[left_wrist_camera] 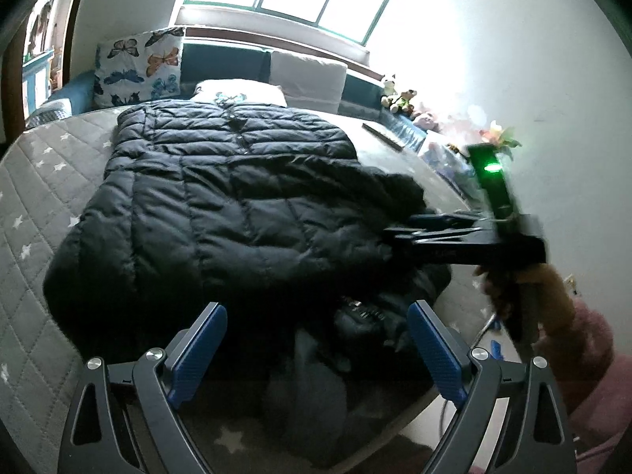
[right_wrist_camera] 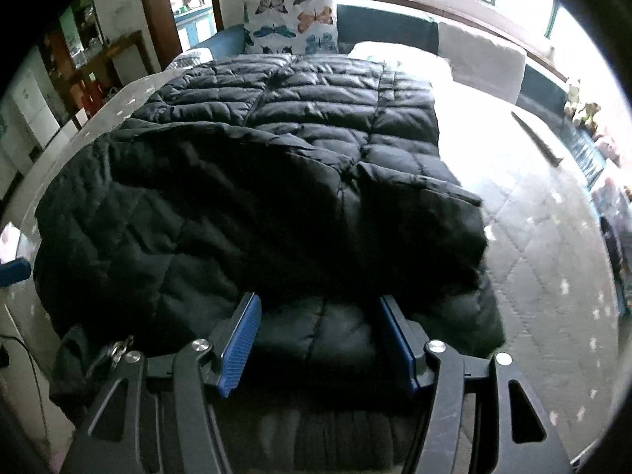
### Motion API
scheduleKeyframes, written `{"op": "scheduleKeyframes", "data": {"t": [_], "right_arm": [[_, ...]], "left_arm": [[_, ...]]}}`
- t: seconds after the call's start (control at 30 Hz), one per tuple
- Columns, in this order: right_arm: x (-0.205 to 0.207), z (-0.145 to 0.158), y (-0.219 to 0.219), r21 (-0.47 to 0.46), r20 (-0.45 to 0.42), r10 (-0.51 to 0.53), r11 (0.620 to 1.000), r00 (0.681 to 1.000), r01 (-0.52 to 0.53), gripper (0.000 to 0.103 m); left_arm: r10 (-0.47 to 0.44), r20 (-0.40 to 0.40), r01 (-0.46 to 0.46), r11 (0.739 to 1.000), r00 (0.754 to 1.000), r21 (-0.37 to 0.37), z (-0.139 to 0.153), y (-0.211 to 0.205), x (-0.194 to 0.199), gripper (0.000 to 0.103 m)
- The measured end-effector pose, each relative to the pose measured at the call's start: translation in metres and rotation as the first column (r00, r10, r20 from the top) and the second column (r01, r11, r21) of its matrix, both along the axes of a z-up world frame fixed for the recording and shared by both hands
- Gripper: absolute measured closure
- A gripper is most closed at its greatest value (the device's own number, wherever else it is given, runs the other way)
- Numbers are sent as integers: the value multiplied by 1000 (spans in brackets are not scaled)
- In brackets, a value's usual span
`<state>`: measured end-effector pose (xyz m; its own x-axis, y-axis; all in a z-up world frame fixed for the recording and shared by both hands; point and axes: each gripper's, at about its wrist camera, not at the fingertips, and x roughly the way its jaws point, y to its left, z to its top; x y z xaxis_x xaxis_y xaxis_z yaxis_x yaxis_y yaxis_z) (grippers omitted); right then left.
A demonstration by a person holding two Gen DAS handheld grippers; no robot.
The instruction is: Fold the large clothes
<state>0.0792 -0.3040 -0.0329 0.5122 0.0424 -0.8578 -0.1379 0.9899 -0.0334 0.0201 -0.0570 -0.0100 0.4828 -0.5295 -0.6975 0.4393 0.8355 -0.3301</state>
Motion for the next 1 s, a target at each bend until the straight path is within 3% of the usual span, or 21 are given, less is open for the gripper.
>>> {"op": "scheduleKeyframes", "data": {"t": [0.33,0.47,0.6,0.77,0.9,0.97,1.0], "right_arm": [[-48,29,-15,21,57,24,999,998,-25,37],[-66,30,-18,-31,77,65,998,995,-63,37],[-81,14,-23,-76,42,104,992,994,-101,37],[-99,-9,-21,-91,-7,176,980,984,-176,37],[-108,-26,-16,-101,-29,232,967,972,-233,37],[-111,-33,-11,-126,-26,258,957,966,-260,37],[-114,-36,-8,-136,-24,274,952,961,-275,37]], "left_arm": [[-33,7,33,999,999,22,-8,16,-34,4],[-37,-54,38,999,998,17,-26,17,-48,4],[-73,-148,70,997,986,-23,-44,11,-58,4],[-94,-206,101,994,974,27,-64,-9,-61,5],[-101,-247,125,989,964,80,-82,-24,-57,35],[-102,-229,129,986,968,103,-84,-28,-58,43],[-109,-224,138,984,968,115,-83,-31,-57,54]]}}
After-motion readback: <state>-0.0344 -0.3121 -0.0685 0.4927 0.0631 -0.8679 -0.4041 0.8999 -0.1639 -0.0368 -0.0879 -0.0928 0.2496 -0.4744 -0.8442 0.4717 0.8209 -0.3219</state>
